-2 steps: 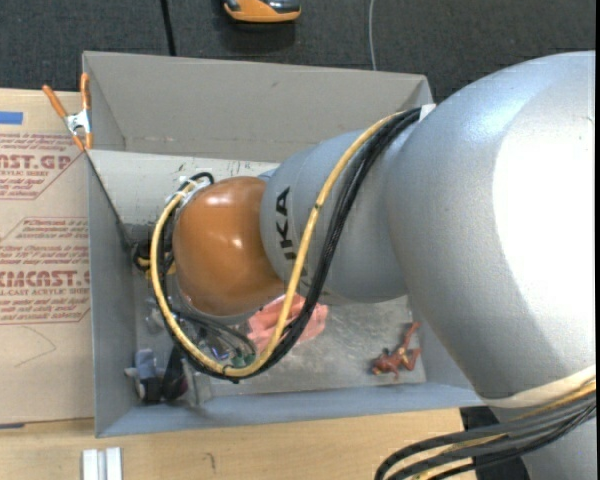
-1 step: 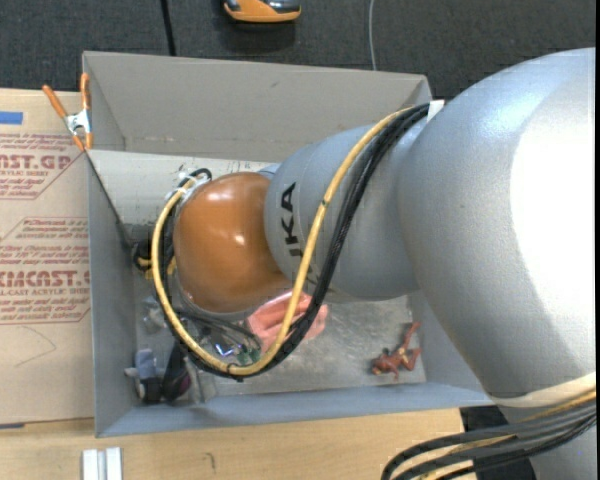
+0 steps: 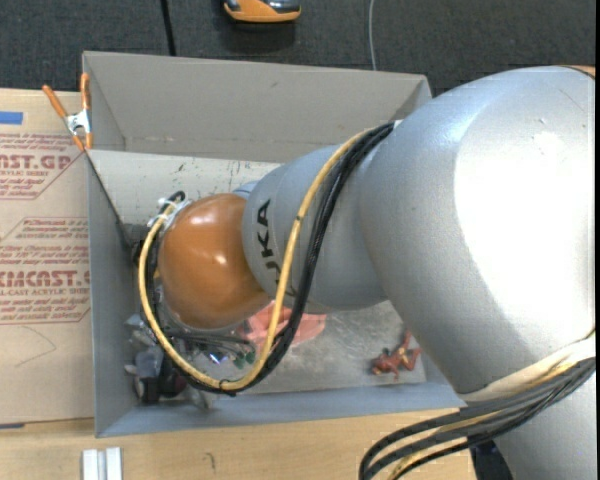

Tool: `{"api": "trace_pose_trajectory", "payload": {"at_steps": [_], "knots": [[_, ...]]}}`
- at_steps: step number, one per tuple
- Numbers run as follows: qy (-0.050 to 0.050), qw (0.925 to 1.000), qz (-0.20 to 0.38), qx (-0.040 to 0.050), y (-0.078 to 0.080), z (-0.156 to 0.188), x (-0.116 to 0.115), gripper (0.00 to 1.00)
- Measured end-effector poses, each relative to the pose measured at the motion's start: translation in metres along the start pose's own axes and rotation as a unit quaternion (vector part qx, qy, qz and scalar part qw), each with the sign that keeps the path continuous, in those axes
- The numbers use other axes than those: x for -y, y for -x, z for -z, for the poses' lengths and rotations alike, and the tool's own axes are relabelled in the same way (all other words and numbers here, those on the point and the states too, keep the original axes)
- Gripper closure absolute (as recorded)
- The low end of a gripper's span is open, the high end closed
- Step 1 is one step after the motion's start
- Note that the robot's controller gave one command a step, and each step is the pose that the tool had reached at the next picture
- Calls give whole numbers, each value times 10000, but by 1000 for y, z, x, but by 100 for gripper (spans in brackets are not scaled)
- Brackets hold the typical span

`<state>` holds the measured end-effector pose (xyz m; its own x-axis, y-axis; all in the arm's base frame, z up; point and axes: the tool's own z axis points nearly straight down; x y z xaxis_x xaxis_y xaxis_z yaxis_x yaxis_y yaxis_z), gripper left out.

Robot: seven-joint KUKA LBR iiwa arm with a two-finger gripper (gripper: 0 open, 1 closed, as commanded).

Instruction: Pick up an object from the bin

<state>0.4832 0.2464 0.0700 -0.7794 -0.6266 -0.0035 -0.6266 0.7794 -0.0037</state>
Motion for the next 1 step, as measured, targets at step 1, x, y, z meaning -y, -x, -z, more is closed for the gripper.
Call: {"api": "trace_pose_trajectory", "payload": {"at_steps": [1], "knots": [[20, 9995, 322, -2, -4, 0, 1, 100]]}}
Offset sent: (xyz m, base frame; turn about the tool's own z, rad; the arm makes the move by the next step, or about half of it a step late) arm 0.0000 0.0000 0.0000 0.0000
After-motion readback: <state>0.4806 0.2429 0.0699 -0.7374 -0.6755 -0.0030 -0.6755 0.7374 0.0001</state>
